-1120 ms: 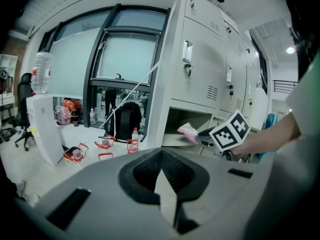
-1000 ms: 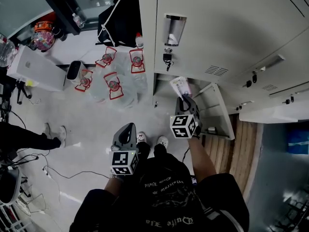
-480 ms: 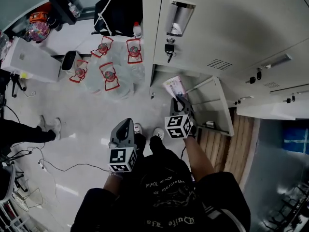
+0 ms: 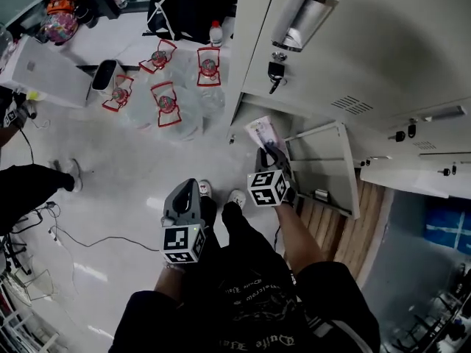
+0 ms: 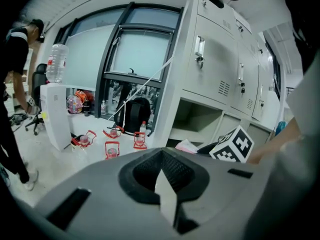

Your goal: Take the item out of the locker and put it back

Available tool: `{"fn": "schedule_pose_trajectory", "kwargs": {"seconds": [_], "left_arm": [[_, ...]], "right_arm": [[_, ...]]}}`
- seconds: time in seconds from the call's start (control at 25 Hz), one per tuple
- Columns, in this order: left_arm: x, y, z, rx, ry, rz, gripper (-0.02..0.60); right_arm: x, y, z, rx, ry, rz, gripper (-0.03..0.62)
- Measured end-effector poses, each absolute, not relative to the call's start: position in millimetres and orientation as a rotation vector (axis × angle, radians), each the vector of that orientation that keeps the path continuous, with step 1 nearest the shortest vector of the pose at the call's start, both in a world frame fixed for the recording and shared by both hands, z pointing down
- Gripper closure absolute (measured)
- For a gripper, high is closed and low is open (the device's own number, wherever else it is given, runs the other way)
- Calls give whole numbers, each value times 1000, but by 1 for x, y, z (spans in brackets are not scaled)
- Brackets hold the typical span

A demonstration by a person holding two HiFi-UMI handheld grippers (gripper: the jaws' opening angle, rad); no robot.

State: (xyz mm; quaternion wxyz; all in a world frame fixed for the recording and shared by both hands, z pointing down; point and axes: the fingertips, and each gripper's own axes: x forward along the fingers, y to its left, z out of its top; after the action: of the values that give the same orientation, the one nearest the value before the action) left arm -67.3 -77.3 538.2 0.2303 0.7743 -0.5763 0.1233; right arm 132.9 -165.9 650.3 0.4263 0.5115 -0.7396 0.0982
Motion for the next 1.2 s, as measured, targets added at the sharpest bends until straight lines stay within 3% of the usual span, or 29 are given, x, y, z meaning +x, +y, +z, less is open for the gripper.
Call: {"fn": "schedule_pose_trajectory", "kwargs": {"seconds": [1.2], "left_arm": [[-111, -79, 620, 1971, -1698, 318, 575]], "right_arm": [[139, -255, 779, 1219, -1762, 274, 557]]}}
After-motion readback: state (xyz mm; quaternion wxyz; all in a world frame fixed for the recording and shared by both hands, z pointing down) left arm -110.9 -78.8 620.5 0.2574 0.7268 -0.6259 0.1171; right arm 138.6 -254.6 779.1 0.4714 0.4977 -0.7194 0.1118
